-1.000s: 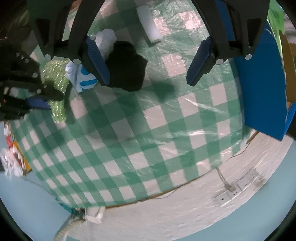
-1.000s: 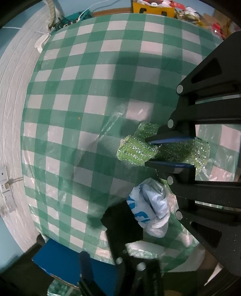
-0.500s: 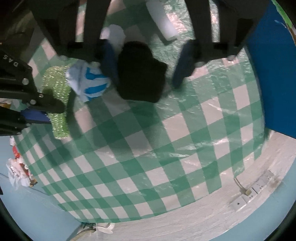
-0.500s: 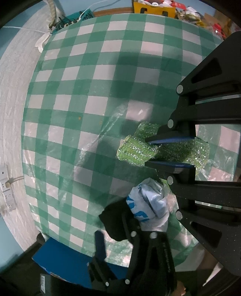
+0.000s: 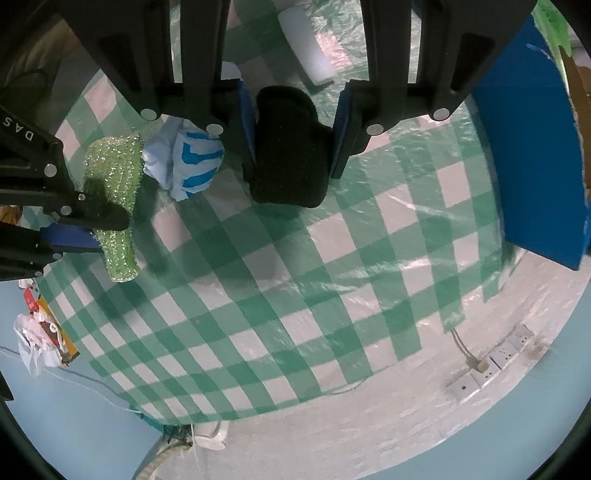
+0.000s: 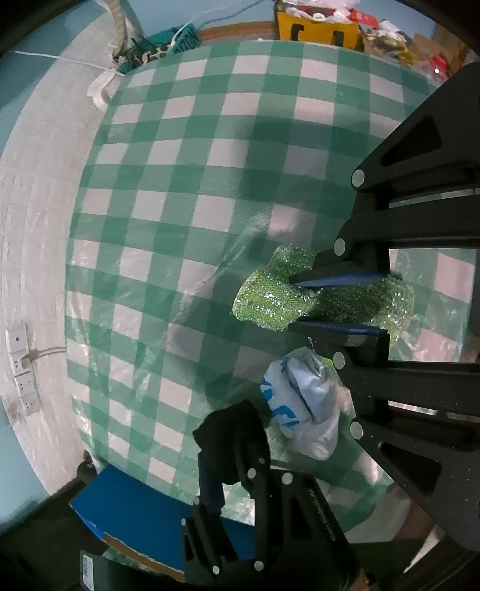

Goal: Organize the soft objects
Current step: 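Grasp the green mesh scrubber with the right gripper while the left gripper grasps the black sponge, then carry the black sponge and green scrubber over the cardboard box with both grippers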

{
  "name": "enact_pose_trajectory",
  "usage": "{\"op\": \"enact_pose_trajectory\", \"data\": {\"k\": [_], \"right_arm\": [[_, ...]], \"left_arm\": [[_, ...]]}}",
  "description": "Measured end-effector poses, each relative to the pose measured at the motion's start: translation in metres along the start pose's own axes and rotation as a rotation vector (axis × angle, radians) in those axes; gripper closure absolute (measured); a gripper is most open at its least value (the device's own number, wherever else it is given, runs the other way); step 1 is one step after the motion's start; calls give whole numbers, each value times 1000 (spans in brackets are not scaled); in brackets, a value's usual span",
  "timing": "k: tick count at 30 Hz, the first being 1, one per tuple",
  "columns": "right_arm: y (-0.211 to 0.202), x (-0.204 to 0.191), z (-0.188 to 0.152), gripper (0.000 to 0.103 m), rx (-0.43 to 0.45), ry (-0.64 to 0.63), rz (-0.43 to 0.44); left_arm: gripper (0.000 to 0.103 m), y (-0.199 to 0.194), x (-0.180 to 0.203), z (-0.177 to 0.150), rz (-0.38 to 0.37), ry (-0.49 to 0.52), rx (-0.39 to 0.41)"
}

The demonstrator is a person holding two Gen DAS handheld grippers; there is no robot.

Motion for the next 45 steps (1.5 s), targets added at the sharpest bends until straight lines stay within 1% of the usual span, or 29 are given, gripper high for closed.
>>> {"op": "enact_pose_trajectory", "data": {"k": [8,14,22,28,34,39,42,45], "right_arm": [[-19,-6,10,87,52,-33,-38],[-36,-11,18,87,89,-45,-40],[-57,-24,29,87,135,-66,-40],[-71,-37,37,87,163,-88,-31],[-81,-52,42,87,177,-114,-27],[-88,-67,47,87,188,-136,-22],[-91,-74,50,87,195,-145,-20],[-96,-82,55,87,205,-155,-14]], "left_arm": [[67,-24,-3,-2,19,-2,54],[67,-42,-9,2,45,-2,91],[67,-64,-17,-3,80,-10,124],[67,-79,-31,-8,102,-43,151],[67,-102,-49,-12,118,-89,194],[67,-120,-67,-21,136,-129,218],[67,-131,-78,-27,160,-148,236],[67,-141,-86,-32,164,-168,251]]}}
Point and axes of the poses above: each gripper's, at about its wrist camera, not at the fingertips, and y roughly the way its jaws point, x to its right, z to its top, the point moved 8 cm from there along y, roughly the way its jaws point, and after that the axes turned 10 degrees about -z, right-handed, at the moved point
